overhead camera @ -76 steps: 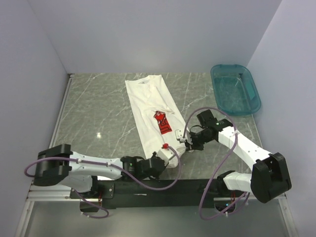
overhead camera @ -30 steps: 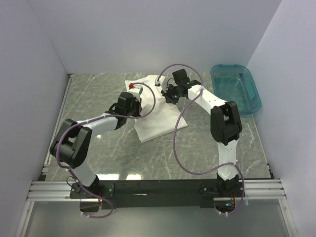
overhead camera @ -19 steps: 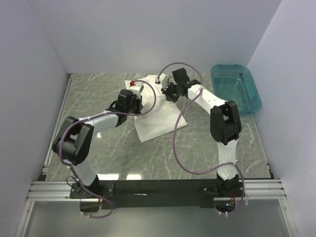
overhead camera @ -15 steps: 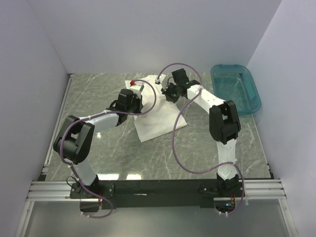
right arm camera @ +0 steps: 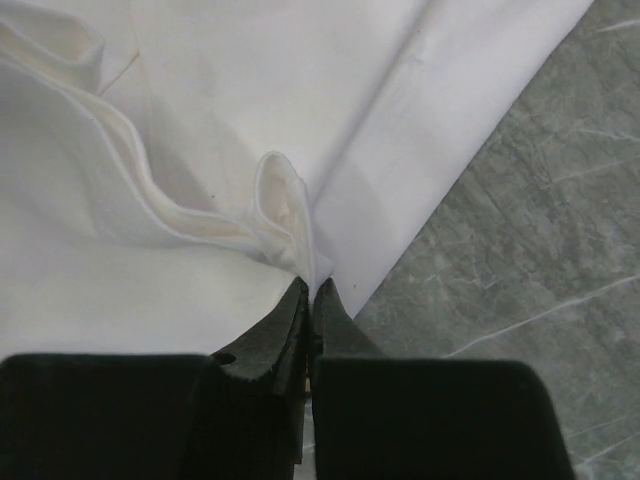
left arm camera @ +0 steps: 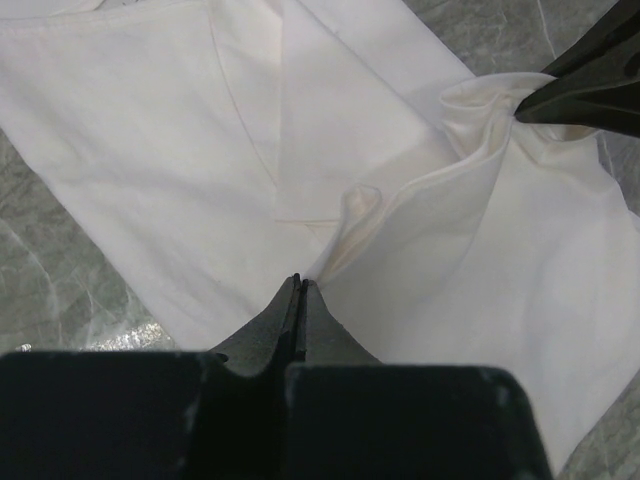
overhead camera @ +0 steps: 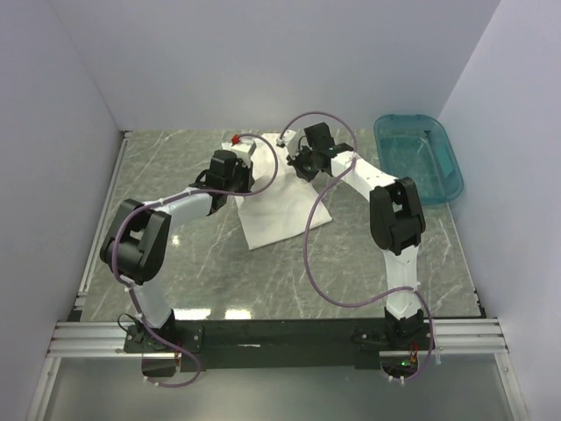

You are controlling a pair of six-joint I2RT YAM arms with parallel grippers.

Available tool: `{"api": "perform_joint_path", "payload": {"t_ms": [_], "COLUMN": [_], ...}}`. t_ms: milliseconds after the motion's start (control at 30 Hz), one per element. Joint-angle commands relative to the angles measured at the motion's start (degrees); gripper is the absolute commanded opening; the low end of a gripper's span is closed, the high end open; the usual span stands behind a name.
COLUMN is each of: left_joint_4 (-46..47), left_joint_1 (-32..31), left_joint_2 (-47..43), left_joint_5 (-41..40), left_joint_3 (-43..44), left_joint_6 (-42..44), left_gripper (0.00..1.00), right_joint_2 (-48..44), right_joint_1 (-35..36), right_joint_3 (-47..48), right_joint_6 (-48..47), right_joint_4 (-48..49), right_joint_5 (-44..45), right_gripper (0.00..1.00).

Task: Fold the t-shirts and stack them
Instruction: Fold the tshirt

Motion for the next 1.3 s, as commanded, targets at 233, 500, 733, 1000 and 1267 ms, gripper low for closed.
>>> {"api": "perform_joint_path", "payload": {"t_ms": [233, 500, 733, 1000, 1267], "left_joint_4": [-0.6, -1.3, -2.4, -6.1, -6.6], "left_joint_1": [1.2, 1.7, 2.0, 2.7, 1.0], "left_joint_2": [1.5, 2.6, 3.9, -0.5, -15.7], "left_joint_5": [1.6, 2.3, -3.2, -18.2, 3.7], "left_joint_3": [4.2, 5.4, 7.6, 15.6, 0.1], "left_joint_6": [1.3, 1.5, -0.5, -2.6, -3.0], "left_gripper": [0.0, 0.01, 0.29, 0.69, 0.67], "right_joint_2": [0.9, 2.1, 3.9, 6.1, -4.0], "right_joint_1": [0.2, 0.3, 0.3, 0.6, -5.4], "right_joint_3": [3.6, 5.1, 8.2, 12.9, 7.8], "right_joint_6": [1.6, 2.4, 5.7, 13.9, -5.6], "right_joint_4": [3.4, 3.3, 5.0, 7.7, -11.8], "right_joint_5": [1.4, 1.7, 4.9, 14.6, -16.2], "right_gripper": [0.0, 0.0, 0.2, 0.72, 0.69]}}
